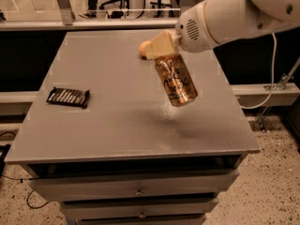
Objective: Place orange can upright
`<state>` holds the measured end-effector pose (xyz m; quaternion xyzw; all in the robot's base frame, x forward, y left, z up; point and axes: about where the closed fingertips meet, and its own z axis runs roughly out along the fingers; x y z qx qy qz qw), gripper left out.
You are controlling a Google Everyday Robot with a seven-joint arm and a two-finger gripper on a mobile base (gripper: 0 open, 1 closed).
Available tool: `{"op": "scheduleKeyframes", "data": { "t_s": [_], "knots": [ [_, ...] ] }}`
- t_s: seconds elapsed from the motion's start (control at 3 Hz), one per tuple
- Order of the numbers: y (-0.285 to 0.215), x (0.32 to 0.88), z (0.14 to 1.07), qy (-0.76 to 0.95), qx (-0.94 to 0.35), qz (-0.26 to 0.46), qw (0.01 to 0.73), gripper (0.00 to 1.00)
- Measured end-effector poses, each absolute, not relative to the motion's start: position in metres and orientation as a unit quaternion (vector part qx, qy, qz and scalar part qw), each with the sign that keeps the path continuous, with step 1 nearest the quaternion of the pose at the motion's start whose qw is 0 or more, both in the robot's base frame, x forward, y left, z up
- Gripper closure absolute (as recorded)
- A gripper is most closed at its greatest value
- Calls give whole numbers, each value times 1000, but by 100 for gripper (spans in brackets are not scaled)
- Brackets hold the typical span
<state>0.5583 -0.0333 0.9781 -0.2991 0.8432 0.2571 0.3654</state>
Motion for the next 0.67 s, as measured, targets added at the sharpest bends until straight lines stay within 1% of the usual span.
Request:
{"op": "scheduleKeyframes", "data": {
  "t_s": [0.33, 0.67],
  "knots": [
    [-31, 559, 1012, 784, -288, 324, 444, 100],
    [-45, 561, 1036, 728, -273, 376, 505, 100]
  ]
}}
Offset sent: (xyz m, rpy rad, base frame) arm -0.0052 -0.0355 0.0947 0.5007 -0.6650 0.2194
